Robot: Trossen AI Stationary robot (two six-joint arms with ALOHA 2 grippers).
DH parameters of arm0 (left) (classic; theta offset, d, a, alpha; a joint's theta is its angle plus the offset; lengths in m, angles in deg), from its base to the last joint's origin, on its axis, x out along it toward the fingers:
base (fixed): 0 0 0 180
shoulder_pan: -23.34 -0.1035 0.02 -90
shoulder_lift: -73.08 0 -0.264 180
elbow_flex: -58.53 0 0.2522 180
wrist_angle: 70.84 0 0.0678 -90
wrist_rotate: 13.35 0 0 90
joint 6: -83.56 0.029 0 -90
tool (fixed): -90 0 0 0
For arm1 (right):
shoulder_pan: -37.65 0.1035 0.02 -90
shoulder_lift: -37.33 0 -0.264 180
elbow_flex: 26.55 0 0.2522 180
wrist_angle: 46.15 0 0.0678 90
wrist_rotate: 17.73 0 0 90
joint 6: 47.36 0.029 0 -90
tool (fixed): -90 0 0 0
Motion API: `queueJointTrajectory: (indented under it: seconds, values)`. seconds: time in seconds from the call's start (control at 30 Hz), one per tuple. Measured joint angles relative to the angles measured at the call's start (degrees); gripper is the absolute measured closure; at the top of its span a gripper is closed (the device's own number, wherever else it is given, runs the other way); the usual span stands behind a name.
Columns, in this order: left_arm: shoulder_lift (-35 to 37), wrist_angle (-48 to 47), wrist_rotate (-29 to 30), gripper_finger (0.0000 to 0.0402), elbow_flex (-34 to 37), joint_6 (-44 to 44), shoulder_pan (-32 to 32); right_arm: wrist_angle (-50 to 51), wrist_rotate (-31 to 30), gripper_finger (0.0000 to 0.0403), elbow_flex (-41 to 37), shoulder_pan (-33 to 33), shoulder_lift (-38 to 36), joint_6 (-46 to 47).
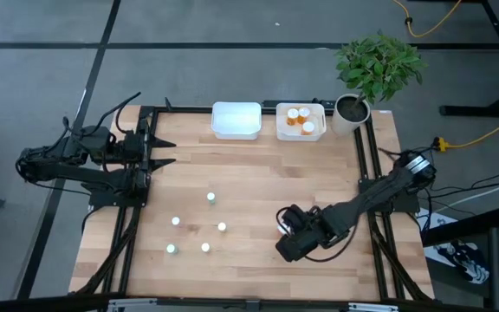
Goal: Pick and place medicine bottles into bin by pill shape (circle, oval)
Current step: Put the orange pill bottle into the right white bin
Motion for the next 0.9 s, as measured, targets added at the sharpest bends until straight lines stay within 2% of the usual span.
queueJointTrajectory:
  seconds: [0.3, 0.9]
  values:
    - [0.0, 0.0, 0.0, 0.0207, 0.0, 0.0, 0.0, 0.1, 4.4, 0.0092, 0.0, -1.6, 4.4, 0.5]
    - [0.0, -0.2, 0.0, 0.0207, 0.0, 0.1, 0.0, 0.5, 6.3, 0.0092, 0.0, -6.6, 9.1, -4.4]
